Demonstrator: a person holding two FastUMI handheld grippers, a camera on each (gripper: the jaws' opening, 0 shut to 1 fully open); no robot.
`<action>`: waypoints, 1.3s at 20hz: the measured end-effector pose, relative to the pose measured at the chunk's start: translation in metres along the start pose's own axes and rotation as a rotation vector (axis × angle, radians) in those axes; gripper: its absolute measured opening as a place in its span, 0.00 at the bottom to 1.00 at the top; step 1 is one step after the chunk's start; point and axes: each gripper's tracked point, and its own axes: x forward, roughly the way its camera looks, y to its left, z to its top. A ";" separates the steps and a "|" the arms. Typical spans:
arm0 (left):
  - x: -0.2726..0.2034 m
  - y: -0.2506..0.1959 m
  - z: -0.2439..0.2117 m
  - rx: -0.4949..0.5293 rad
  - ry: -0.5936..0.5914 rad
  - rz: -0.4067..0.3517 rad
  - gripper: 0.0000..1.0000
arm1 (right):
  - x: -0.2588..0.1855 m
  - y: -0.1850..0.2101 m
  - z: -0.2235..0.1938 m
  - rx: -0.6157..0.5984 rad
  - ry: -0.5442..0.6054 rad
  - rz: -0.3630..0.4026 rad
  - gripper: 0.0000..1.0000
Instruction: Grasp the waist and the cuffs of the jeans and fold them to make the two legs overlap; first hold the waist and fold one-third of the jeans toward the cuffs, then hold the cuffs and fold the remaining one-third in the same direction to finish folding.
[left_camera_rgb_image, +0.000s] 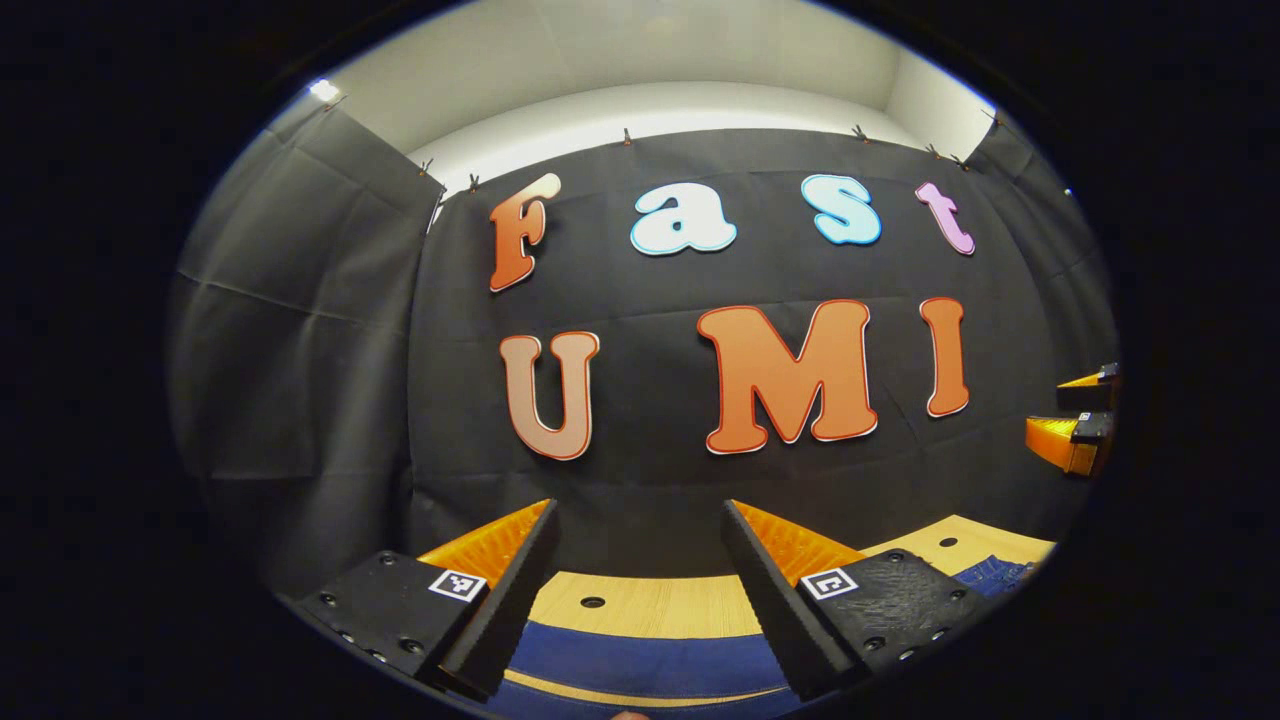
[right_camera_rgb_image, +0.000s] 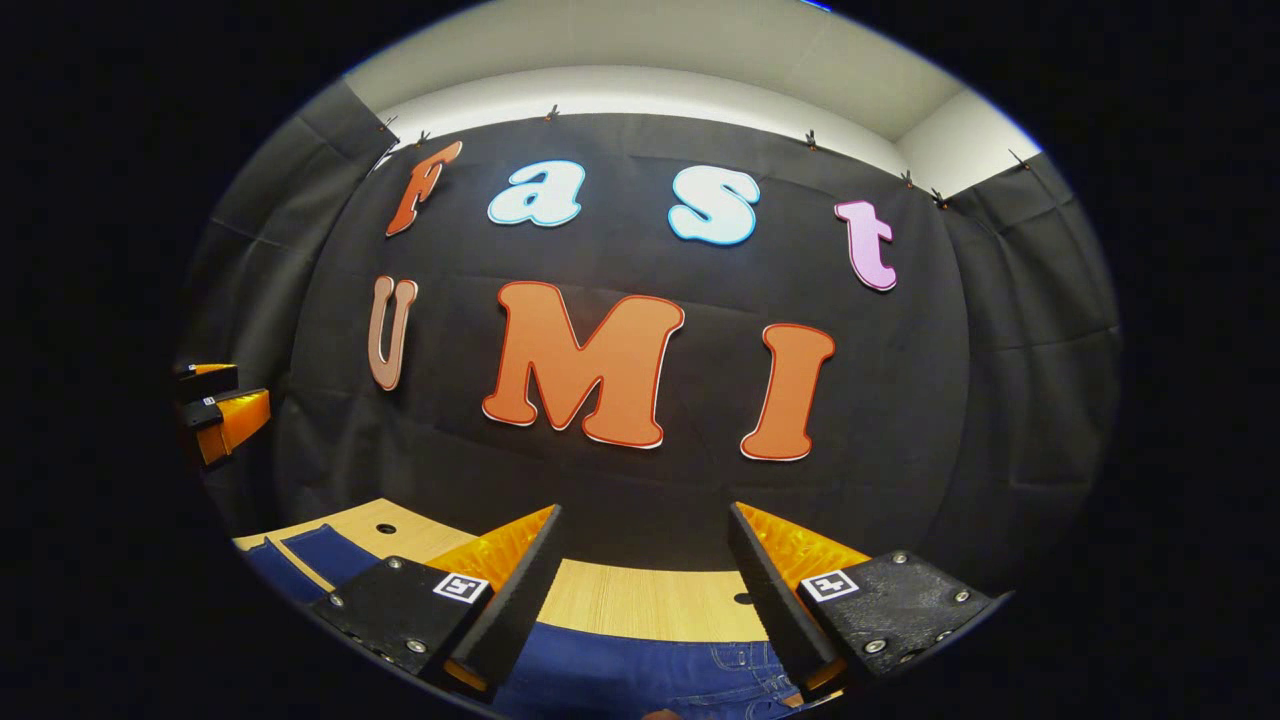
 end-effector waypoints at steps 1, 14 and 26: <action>0.001 0.004 -0.002 -0.003 0.006 0.009 0.98 | -0.001 -0.001 -0.002 0.002 0.003 -0.003 1.00; 0.007 0.074 -0.097 -0.194 0.282 0.081 0.98 | 0.004 -0.074 -0.104 0.233 0.300 -0.129 0.98; -0.037 0.154 -0.240 -0.595 0.683 0.262 0.98 | -0.032 -0.130 -0.273 0.827 0.757 -0.298 0.98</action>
